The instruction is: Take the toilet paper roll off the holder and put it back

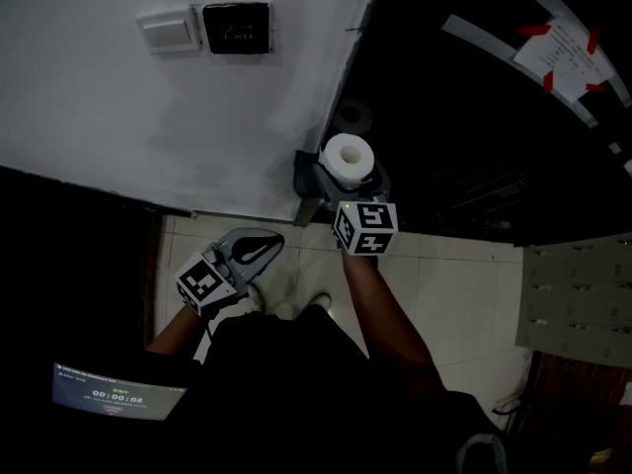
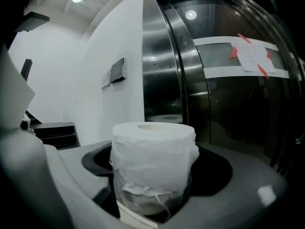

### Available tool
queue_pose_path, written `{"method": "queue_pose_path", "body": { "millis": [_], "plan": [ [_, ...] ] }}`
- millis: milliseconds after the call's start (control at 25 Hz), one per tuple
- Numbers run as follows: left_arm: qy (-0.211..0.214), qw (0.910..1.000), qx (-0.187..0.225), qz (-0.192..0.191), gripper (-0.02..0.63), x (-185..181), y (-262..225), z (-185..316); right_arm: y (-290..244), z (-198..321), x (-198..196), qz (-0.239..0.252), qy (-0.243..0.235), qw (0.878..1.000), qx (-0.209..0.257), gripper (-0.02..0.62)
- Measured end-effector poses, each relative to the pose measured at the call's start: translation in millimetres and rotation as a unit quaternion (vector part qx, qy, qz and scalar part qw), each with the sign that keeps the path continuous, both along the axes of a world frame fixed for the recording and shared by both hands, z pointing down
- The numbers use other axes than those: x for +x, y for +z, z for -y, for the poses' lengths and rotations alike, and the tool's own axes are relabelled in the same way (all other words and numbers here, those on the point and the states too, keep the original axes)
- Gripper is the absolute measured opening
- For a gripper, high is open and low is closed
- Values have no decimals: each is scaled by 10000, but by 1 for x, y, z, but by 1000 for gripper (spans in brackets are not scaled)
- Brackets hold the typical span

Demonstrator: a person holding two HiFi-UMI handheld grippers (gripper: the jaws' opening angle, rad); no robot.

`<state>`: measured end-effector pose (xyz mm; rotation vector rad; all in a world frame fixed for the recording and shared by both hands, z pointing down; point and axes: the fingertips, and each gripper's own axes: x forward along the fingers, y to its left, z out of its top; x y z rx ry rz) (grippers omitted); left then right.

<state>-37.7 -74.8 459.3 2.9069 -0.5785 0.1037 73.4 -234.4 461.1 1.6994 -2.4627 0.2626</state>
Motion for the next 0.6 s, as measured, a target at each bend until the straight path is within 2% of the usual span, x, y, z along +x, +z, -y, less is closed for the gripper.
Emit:
{"method": "queue_pose_path", "body": {
  "millis": [600],
  "plan": [
    [45,9999,148,-55,5,3,8,-4,-9,-7,7,-214,-77,9997,75,449]
  ]
}}
